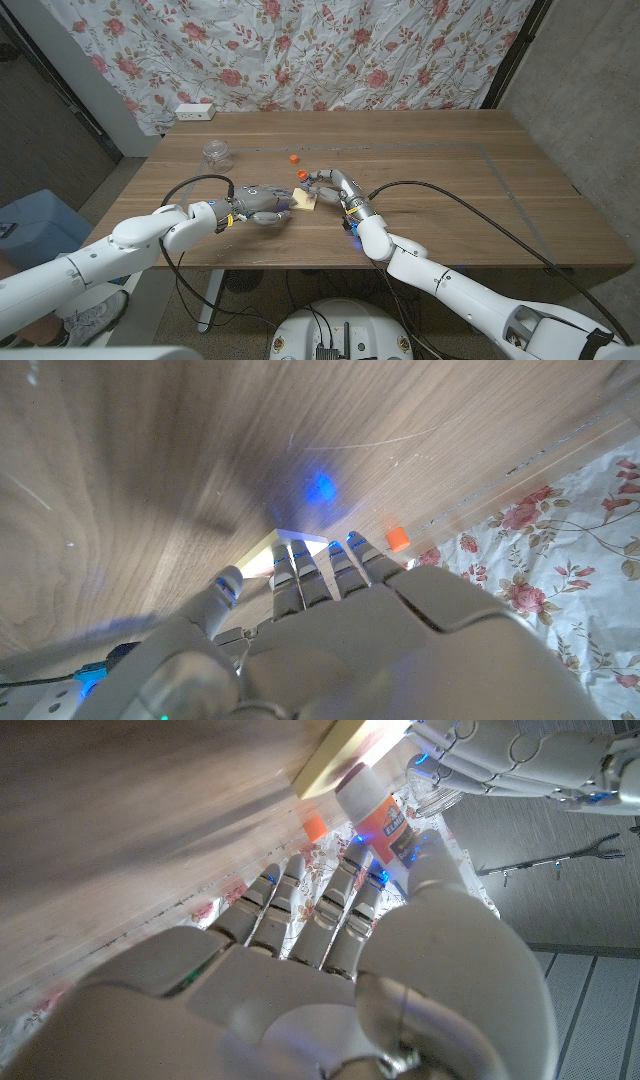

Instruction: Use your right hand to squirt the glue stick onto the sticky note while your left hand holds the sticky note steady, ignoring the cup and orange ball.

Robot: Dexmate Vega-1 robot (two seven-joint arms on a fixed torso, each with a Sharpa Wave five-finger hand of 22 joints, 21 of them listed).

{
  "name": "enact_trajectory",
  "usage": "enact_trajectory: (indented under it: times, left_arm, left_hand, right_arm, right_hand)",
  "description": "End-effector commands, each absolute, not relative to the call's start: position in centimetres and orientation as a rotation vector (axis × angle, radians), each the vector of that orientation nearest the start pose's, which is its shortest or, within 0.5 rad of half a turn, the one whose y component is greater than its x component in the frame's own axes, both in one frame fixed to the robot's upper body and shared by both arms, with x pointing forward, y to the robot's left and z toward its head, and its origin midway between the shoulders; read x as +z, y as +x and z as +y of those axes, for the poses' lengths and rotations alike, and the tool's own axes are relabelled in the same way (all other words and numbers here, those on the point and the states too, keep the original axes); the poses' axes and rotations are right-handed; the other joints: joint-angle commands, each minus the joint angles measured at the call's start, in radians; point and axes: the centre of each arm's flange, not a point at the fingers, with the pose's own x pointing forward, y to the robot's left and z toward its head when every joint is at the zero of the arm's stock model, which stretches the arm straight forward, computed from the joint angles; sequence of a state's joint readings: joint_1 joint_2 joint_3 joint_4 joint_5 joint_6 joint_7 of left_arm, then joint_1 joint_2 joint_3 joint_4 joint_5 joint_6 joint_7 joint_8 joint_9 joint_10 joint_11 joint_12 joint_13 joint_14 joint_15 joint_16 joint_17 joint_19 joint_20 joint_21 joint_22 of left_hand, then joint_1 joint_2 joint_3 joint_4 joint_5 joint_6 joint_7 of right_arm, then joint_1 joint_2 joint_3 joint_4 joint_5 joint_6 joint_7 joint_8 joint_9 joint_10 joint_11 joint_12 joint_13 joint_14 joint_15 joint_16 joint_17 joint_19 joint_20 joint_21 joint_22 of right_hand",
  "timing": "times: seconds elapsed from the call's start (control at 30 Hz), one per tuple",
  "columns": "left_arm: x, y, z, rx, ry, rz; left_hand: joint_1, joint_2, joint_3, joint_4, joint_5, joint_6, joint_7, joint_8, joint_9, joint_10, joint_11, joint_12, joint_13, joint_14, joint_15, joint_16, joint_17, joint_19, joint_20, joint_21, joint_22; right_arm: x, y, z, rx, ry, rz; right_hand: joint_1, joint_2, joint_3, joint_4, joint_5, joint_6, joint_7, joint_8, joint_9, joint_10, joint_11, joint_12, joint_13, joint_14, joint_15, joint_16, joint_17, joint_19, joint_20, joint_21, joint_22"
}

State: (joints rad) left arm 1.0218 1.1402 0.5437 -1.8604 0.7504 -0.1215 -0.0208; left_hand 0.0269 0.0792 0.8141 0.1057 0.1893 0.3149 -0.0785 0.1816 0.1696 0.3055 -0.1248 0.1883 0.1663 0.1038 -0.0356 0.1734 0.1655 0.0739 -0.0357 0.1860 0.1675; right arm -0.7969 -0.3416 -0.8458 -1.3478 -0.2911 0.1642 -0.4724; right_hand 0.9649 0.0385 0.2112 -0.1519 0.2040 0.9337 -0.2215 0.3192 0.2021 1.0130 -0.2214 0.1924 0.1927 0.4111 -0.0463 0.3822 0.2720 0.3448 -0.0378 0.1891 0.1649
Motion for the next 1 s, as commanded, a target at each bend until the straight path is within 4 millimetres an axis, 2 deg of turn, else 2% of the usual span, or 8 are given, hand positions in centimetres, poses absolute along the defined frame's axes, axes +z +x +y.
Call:
enact_trajectory:
  times: [0.03, 1.0]
  left_arm:
    - [-8.84, 54.47, 27.41, -0.301, 1.909, -0.632]
    - [-9.26, 53.94, 26.82, -0.291, 1.909, -0.620]
  left_hand:
    - [0.010, 0.093, 0.005, -0.006, -0.004, 0.012, 0.002, 0.006, 0.002, 0.012, -0.002, 0.006, 0.004, 0.012, -0.119, 0.004, 0.001, 0.006, -0.120, 0.008, 0.004]
    - [0.008, 0.092, 0.007, -0.006, -0.004, 0.028, 0.006, 0.006, 0.002, 0.026, 0.002, 0.007, 0.004, 0.017, -0.115, 0.003, 0.002, 0.006, -0.119, 0.008, 0.004]
  right_arm:
    - [-11.42, 60.77, -4.00, 0.188, -0.749, -0.782]
    - [-11.98, 60.18, -4.83, 0.199, -0.772, -0.782]
  right_hand:
    - [0.005, 0.012, -0.002, 0.003, 0.000, 0.010, -0.001, 0.004, 0.006, 0.009, -0.002, 0.002, 0.005, 0.006, -0.134, 0.008, 0.001, 0.002, -0.011, 0.001, 0.004]
    - [0.004, 0.014, -0.005, 0.004, -0.002, 0.011, -0.001, 0.004, 0.006, 0.010, -0.002, 0.001, 0.005, 0.004, -0.132, 0.009, 0.002, 0.002, -0.010, 0.002, 0.004]
